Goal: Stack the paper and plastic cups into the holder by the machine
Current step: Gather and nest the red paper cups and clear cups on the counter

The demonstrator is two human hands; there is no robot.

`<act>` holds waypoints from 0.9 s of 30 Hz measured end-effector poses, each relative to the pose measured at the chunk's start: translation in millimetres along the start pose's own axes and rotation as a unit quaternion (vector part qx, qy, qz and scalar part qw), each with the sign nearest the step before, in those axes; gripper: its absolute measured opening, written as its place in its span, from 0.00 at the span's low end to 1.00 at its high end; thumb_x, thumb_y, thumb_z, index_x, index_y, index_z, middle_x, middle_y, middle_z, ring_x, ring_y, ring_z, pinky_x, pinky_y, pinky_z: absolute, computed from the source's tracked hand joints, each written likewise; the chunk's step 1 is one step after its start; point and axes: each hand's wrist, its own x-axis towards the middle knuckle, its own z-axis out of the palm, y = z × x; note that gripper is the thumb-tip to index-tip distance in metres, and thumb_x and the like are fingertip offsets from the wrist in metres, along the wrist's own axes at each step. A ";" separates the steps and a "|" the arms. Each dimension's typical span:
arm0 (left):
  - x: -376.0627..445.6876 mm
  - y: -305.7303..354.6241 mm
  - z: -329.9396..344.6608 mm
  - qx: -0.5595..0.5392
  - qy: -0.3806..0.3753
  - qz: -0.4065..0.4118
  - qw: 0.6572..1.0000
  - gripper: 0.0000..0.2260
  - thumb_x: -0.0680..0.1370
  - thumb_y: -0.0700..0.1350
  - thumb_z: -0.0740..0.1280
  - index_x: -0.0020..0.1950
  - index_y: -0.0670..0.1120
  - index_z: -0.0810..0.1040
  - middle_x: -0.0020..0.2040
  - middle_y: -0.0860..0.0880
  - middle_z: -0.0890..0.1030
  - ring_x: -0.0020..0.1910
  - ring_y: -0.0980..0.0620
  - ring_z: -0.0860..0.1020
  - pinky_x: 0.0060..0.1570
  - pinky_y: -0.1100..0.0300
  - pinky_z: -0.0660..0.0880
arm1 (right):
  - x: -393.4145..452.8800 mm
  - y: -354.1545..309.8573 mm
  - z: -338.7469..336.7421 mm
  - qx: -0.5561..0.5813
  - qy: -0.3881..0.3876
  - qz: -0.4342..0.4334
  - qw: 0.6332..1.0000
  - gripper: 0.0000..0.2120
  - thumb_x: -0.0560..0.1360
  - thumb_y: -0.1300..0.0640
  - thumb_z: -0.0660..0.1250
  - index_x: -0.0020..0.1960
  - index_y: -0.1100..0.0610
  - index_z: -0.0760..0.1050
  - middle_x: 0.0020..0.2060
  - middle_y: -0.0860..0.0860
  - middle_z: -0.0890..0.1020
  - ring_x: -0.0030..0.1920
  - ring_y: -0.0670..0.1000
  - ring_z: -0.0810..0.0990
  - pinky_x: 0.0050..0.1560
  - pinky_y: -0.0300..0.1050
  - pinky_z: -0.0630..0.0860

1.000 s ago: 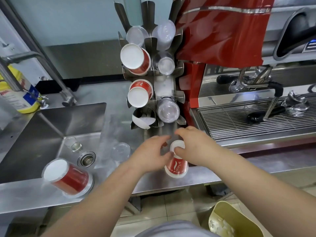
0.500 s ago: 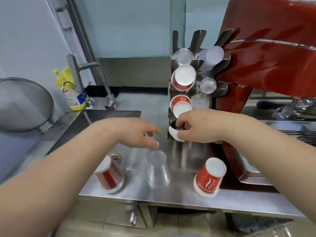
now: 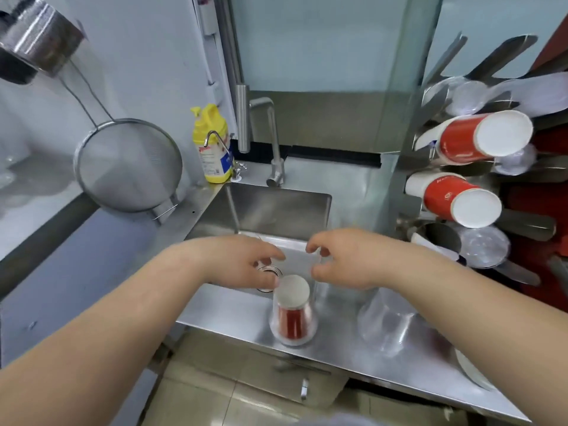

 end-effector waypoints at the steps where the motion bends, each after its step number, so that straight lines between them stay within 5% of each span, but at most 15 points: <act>1: 3.4 -9.1 10.0 -0.013 -0.004 0.003 1.000 0.27 0.78 0.60 0.65 0.77 0.57 0.65 0.70 0.55 0.73 0.63 0.55 0.75 0.61 0.63 0.69 | 3.8 -4.9 8.0 0.006 -0.003 0.003 1.000 0.25 0.73 0.41 0.63 0.68 0.44 0.66 0.64 0.48 0.74 0.60 0.52 0.74 0.58 0.47 0.72; 5: 19.3 -35.4 56.1 -0.068 0.001 0.029 0.997 0.31 0.78 0.57 0.67 0.79 0.52 0.61 0.74 0.52 0.70 0.68 0.54 0.72 0.61 0.68 0.65 | 11.9 -18.8 38.5 0.031 -0.012 0.002 0.999 0.28 0.72 0.44 0.65 0.70 0.46 0.64 0.63 0.51 0.70 0.60 0.53 0.73 0.60 0.50 0.72; 8: 31.6 -46.2 91.4 -0.127 0.030 0.025 0.991 0.34 0.76 0.55 0.69 0.79 0.52 0.61 0.74 0.49 0.70 0.70 0.52 0.71 0.68 0.61 0.66 | 12.8 -25.6 58.8 0.055 -0.006 0.002 0.998 0.31 0.71 0.46 0.68 0.71 0.47 0.61 0.64 0.51 0.68 0.64 0.52 0.70 0.63 0.46 0.68; 12: 45.6 -53.3 126.5 -0.200 0.062 0.032 0.977 0.36 0.73 0.54 0.73 0.78 0.52 0.61 0.73 0.47 0.70 0.69 0.50 0.71 0.59 0.66 0.65 | 12.9 -32.6 79.9 0.089 0.006 0.010 0.996 0.37 0.69 0.49 0.70 0.73 0.46 0.58 0.65 0.52 0.67 0.66 0.52 0.68 0.64 0.42 0.67; 16: 53.1 -54.5 146.0 -0.267 0.073 0.051 0.960 0.37 0.71 0.54 0.74 0.77 0.53 0.62 0.71 0.50 0.71 0.70 0.52 0.70 0.69 0.56 0.68 | 12.3 -35.9 96.4 0.098 0.032 0.028 0.994 0.41 0.68 0.50 0.70 0.75 0.44 0.53 0.69 0.50 0.64 0.67 0.51 0.67 0.64 0.41 0.67; 21: 56.2 -52.3 158.8 -0.333 0.085 0.075 0.936 0.34 0.67 0.53 0.75 0.71 0.57 0.68 0.62 0.52 0.78 0.62 0.53 0.77 0.63 0.50 0.75 | 12.2 -37.4 106.2 0.109 0.074 0.042 0.990 0.39 0.68 0.53 0.69 0.75 0.46 0.56 0.68 0.49 0.65 0.67 0.50 0.67 0.62 0.34 0.62; 27: 53.6 -53.6 174.7 -0.361 0.091 0.077 0.925 0.25 0.69 0.48 0.74 0.62 0.63 0.71 0.52 0.59 0.82 0.52 0.57 0.81 0.55 0.50 0.79 | 10.6 -40.0 111.4 0.124 0.090 0.061 0.986 0.38 0.67 0.51 0.70 0.73 0.43 0.58 0.67 0.47 0.66 0.66 0.49 0.68 0.62 0.42 0.69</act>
